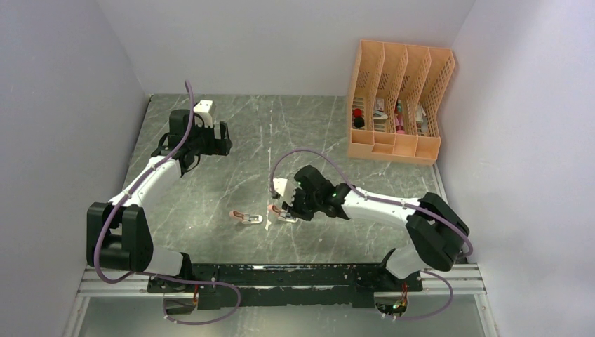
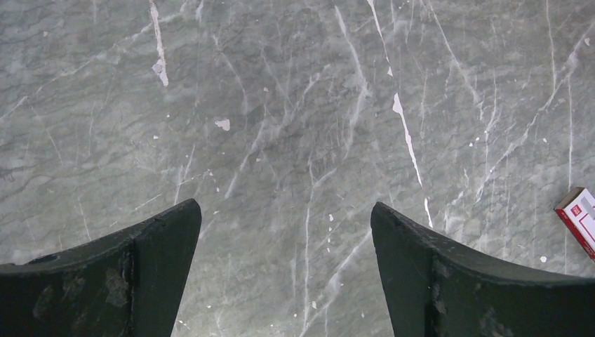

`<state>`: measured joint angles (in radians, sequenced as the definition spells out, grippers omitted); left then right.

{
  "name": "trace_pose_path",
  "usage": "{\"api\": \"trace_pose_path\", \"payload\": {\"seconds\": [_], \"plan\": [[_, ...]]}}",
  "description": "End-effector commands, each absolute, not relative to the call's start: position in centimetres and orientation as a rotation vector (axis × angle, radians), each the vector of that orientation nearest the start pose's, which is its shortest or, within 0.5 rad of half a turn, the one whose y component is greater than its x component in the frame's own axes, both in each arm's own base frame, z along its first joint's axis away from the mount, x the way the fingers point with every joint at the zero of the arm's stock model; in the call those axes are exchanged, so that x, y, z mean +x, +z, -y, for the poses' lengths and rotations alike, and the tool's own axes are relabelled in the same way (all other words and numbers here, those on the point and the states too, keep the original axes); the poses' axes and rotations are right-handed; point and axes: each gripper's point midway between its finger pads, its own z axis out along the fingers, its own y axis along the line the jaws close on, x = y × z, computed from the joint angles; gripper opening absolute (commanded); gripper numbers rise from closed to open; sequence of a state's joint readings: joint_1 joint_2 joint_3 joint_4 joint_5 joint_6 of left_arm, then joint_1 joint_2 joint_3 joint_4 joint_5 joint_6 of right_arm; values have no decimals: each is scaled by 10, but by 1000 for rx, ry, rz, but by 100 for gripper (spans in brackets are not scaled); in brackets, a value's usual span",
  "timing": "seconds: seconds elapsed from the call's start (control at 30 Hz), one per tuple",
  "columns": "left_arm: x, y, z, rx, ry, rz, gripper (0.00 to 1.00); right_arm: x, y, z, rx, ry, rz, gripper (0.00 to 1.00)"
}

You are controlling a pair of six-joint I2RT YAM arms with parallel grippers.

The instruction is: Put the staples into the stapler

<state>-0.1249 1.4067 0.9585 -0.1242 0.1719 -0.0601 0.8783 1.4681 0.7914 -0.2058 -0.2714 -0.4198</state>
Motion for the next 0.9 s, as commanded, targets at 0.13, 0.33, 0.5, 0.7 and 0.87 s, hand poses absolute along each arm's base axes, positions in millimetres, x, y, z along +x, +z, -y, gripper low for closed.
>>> {"api": "trace_pose_path", "payload": {"seconds": [0.13,0.33,0.5,0.7,0.87], "plan": [[411,172,86,174,-326,-2085,95,212,51,-301,-1551,471,-1906,18],[411,171,86,176,-326,-2090,95,213,49,-304,-1545,473,-1909,18],[411,171,86,177,-327,-2089,95,213,50,-306,-1542,478,-1908,18],[411,171,86,177,-328,-2090,95,211,53,-309,-1549,479,-1886,18],[411,170,86,177,-327,-2090,95,207,50,-310,-1570,494,-1884,18]]}}
